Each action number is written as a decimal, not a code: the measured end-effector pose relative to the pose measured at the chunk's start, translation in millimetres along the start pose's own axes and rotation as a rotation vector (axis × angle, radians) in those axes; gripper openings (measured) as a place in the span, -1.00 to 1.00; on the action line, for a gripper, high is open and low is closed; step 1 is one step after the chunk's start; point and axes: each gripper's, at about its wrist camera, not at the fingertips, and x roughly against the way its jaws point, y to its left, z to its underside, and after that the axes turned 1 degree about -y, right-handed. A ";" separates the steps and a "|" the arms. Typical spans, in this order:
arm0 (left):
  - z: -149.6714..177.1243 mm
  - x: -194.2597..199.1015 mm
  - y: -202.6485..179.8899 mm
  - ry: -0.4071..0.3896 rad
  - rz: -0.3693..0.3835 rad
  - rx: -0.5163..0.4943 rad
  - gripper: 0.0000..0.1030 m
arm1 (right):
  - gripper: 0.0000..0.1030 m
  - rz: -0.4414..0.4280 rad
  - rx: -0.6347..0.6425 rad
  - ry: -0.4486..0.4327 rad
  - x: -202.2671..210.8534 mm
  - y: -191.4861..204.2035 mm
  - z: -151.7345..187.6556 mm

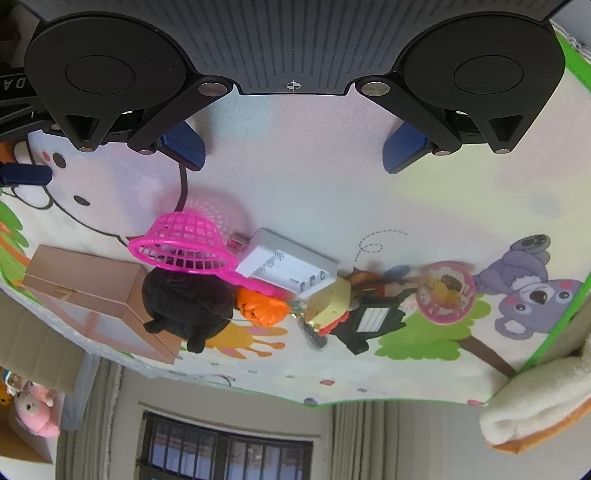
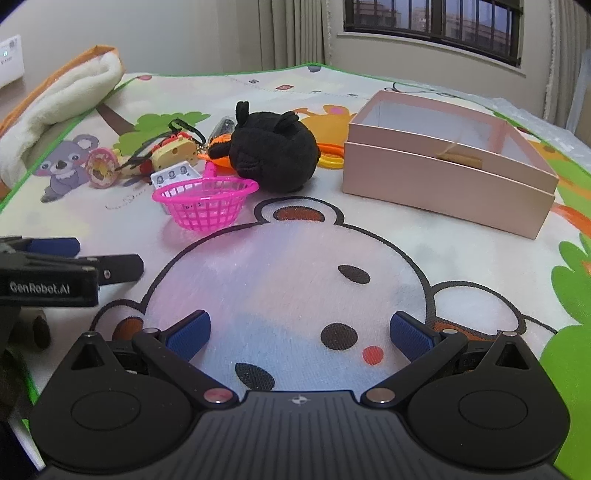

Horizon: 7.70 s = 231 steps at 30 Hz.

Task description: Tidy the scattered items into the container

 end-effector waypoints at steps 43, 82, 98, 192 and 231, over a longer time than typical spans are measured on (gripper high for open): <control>-66.9 -75.7 -9.7 0.021 0.148 -0.443 1.00 | 0.61 0.089 0.041 -0.157 57.3 -28.9 4.7; -46.7 -52.3 -51.0 0.024 0.131 -0.307 0.84 | 0.93 0.036 0.088 -0.154 53.4 -24.3 15.7; -9.8 -8.8 -61.8 0.029 0.223 -0.382 0.88 | 0.63 0.043 0.094 -0.099 67.7 -24.2 31.1; -28.3 -0.3 35.9 -0.068 0.044 -0.089 1.00 | 0.32 -0.051 -0.202 -0.034 31.5 -42.7 -39.9; -38.5 29.0 -7.9 0.006 0.288 -0.209 0.06 | 1.00 0.038 -0.213 -0.191 5.8 -51.1 9.1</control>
